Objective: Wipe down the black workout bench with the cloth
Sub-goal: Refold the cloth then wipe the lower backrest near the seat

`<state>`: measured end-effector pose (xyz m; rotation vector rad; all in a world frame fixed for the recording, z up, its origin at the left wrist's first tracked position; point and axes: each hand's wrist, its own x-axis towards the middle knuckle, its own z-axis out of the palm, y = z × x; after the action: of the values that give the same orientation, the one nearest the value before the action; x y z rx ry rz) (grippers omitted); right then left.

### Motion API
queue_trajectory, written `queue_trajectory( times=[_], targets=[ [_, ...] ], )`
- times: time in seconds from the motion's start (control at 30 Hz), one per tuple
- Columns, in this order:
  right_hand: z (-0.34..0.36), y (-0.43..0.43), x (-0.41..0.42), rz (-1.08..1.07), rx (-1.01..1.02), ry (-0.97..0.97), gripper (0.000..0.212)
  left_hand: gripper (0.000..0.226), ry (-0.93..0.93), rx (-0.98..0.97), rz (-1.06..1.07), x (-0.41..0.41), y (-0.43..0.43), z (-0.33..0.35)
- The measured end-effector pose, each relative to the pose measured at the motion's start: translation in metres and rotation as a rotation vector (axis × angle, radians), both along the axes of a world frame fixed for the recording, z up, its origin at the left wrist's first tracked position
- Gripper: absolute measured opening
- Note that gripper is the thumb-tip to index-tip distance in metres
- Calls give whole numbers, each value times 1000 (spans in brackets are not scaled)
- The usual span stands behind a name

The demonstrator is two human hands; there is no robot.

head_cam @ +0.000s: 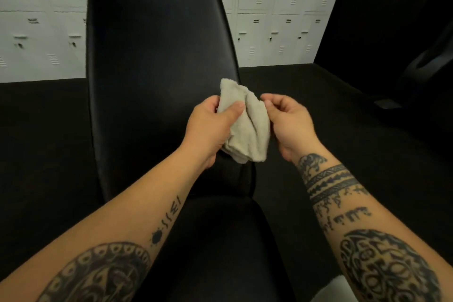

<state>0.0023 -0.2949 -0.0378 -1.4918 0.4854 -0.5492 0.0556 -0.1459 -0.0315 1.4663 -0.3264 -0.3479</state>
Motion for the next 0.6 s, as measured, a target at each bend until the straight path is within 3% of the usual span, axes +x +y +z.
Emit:
queue_trajectory(
  times=[0.1,0.2,0.33,0.4,0.5,0.53,0.6],
  targets=[
    [-19,-6,-10,-134,29,83,13,13,-25,77,17,-8,-15,-8],
    [-22,-3,-16,-132,97,89,32,13,-111,175,56,-15,-27,-13],
    [-28,9,-29,-185,-288,16,55,16,-183,143,91,-32,-41,-13],
    [-28,17,-38,-77,-165,-85,48,20,-49,79,-37,-39,-44,-8],
    [-32,16,-48,-48,-39,-161,41,55,193,-30,-414,-39,-38,2],
    [-37,13,-53,-99,-51,-182,31,60,207,-6,-472,-36,-34,5],
    [-54,4,-58,-204,-67,-151,18,45,71,126,-449,-24,-24,8]
  ],
)
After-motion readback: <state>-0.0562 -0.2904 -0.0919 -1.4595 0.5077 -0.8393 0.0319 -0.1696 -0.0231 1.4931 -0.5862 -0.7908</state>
